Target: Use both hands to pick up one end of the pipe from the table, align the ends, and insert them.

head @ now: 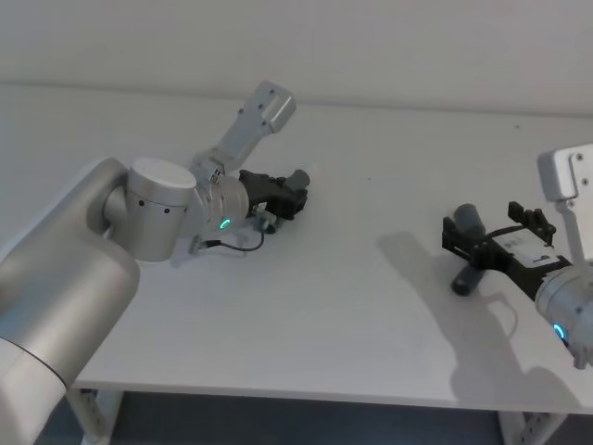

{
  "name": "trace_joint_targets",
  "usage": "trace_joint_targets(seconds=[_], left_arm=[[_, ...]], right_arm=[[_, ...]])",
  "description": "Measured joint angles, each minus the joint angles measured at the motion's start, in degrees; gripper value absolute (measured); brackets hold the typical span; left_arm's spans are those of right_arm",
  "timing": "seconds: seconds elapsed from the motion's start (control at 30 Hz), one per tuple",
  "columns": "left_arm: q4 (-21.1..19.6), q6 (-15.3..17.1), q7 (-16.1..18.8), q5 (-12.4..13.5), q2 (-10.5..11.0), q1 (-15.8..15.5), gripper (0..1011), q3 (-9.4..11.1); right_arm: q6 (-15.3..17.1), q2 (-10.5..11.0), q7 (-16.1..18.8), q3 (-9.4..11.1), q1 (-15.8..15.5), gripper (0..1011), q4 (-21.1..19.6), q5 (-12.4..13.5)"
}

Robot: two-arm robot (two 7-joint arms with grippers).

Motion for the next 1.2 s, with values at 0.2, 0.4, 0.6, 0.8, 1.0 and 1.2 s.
trace_joint_targets(seconds=[0.2,0.4,0.6,0.8,1.0,1.2], left_arm=[[0.0,0.0,0.0,0.0,0.0,0.0,368,0.0],[0.0,0.0,0.0,0.0,0.0,0.0,368,0.0],[0.0,0.0,0.0,0.0,0.0,0.0,368,0.0],[0.0,0.0,0.0,0.0,0.0,0.0,368,0.0],[0.0,0.0,0.0,0.0,0.0,0.0,368,0.0],[0.0,0.0,0.0,0.0,0.0,0.0,368,0.0]], right_arm=[[4.1,-1.7,-1.3,0.2,0.9,1002,0.2,0.0],[6.9,-3.5,-2.3,0.6,2.3,1001,1.6,0.2],[8.8,-4.8,-2.9,0.9,3.5,1002,3.0,0.3],[10.1,-5.7,-3.2,1.1,4.5,1001,4.4,0.4],[10.8,-6.2,-3.2,1.3,5.0,1002,5.5,0.4],[11.3,-6.5,-3.2,1.4,5.4,1002,6.6,0.2]])
